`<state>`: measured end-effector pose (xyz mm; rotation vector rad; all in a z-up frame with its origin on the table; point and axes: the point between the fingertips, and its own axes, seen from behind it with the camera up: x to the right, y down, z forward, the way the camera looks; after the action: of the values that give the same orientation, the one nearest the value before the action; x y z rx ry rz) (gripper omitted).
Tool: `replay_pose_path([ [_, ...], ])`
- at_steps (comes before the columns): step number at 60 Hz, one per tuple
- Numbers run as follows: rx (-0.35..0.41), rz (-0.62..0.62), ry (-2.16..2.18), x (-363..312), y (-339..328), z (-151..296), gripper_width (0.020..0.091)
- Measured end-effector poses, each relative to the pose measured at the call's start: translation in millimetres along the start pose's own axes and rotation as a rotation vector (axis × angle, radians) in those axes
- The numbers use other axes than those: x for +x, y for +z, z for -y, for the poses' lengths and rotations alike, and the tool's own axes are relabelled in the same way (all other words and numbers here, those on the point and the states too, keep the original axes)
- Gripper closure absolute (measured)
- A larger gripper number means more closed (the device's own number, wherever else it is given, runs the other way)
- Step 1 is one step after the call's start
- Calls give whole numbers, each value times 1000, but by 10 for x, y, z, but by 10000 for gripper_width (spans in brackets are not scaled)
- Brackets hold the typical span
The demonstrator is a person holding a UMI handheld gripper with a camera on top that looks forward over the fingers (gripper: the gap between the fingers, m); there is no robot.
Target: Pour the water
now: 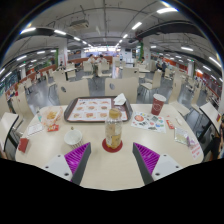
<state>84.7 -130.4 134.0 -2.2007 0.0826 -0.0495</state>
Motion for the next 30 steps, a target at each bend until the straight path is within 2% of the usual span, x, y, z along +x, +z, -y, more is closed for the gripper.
replay_pose_path([
  [14, -8, -42, -27, -214, -905, -151, 258],
  [30, -14, -41, -33, -301, -1264, -291, 257],
])
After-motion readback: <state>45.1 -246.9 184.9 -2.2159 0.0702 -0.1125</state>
